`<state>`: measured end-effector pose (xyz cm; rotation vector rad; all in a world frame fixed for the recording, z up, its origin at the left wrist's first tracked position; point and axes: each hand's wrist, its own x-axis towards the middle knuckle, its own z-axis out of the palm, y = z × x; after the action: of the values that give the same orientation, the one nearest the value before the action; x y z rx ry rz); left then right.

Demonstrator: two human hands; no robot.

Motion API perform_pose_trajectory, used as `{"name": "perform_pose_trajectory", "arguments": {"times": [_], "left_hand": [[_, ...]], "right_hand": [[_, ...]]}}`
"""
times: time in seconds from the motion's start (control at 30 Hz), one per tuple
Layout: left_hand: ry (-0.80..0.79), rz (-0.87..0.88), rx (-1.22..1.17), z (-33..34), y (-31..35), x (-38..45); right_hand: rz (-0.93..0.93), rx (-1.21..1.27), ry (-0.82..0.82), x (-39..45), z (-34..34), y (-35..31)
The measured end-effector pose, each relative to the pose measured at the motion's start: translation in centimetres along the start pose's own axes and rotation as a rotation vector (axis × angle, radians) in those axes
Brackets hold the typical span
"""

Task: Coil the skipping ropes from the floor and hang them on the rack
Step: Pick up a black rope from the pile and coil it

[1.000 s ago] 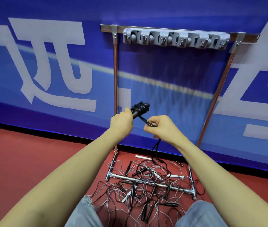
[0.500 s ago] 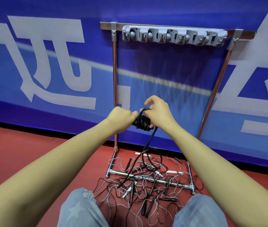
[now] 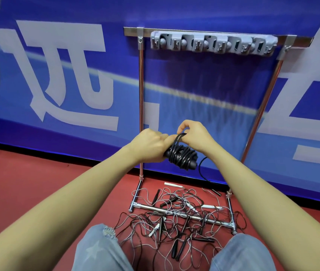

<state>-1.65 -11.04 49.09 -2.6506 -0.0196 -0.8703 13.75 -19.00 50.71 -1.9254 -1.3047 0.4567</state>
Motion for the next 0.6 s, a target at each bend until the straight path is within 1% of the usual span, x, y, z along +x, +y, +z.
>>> {"name": "perform_pose_trajectory", "arguments": {"times": [0.07,0.1,0.13,0.2,0.23,0.3,0.37,0.4,0.5,0.6], "left_hand": [[0.063,-0.161,-0.078,-0.3,0.5,0.6],[0.072,-0.297,-0.129,-0.6,0.9,1.0],[0.046,-0.45,-0.196,-0.6,1.2,1.4],[0.012,-0.729,-0.352,-0.7,1.7,2.1],[0.017,-0.845,-0.432,-0.7,1.9,2.4],[0.019,-1.021,-0.53,-0.3,2.2,3.0],[-0.031,-1.104,-0.554,0.1,2.3,3.1],[-0.063,-1.11,-0.537,0.4,2.4,3.1],[-0.185,-1.084,-0.436,0.9,3.0,2.2],[-0.327,-1.031,-0.27,1.2,3.2,0.6]], "right_hand": [[0.034,0.141,-0.002,0.0,0.1,0.4],[0.015,0.164,0.003,0.1,0.3,0.7],[-0.029,0.138,0.015,0.2,0.5,1.1],[-0.051,0.058,0.032,0.0,0.9,1.4],[-0.036,0.064,0.023,-0.5,0.9,1.1],[-0.033,0.063,-0.003,-1.3,1.0,1.0],[-0.054,-0.019,-0.036,-2.4,1.3,1.0],[-0.083,-0.05,-0.059,-2.8,1.5,0.9],[-0.127,-0.084,-0.105,-4.2,1.9,0.5],[-0.187,-0.155,-0.116,-5.4,2.2,0.0]]}}
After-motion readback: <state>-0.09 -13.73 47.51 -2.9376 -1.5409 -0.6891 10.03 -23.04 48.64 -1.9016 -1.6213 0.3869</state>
